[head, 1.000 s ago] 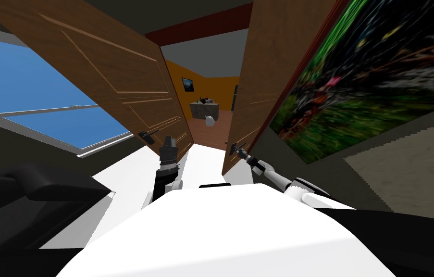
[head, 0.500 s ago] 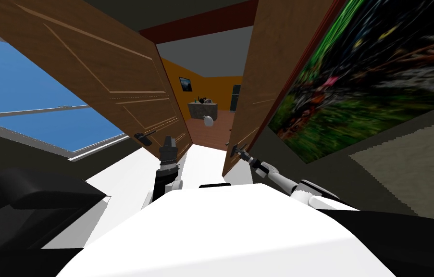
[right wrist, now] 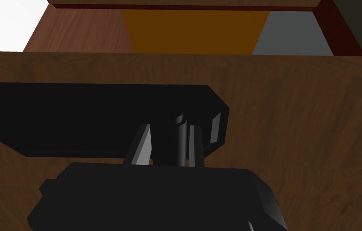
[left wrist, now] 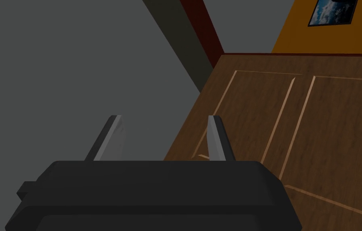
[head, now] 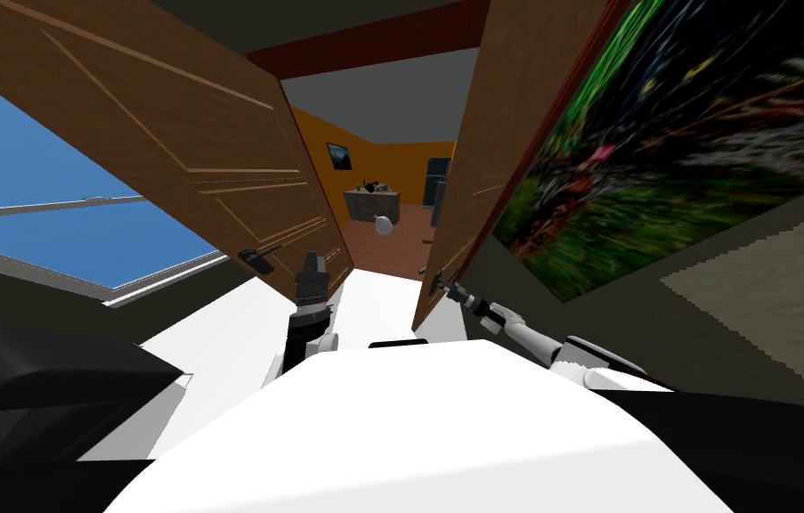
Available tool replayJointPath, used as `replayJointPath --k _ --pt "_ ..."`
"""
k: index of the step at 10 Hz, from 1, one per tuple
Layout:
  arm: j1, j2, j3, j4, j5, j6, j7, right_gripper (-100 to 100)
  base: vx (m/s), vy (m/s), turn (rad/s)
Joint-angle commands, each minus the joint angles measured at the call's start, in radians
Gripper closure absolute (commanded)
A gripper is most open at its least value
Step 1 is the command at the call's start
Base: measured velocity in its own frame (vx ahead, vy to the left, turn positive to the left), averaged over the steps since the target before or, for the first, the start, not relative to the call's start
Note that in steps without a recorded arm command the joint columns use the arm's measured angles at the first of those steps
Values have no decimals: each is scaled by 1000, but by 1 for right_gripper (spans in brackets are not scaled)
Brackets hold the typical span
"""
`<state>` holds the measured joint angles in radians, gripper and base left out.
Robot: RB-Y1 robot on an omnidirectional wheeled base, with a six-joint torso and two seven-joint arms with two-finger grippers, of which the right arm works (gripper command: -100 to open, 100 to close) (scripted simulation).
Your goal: Pull the door open
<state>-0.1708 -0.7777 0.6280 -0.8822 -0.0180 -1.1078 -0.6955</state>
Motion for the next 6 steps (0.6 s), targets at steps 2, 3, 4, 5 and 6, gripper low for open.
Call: replayJointPath --k 2,3,4,5,6 --pt "21 -30 15 -6 4 -47 -15 100 40 -29 -45" --pt "26 -41 20 -7 5 -61 -20 100 43 -43 -35" --pt "36 -61 27 -6 7 -85 -28 100 58 -62 -38" --pt "44 -78 31 -4 8 -103 -34 100 81 -112 -85" --pt "48 -87 33 -3 9 -112 -36 100 68 -112 -53"
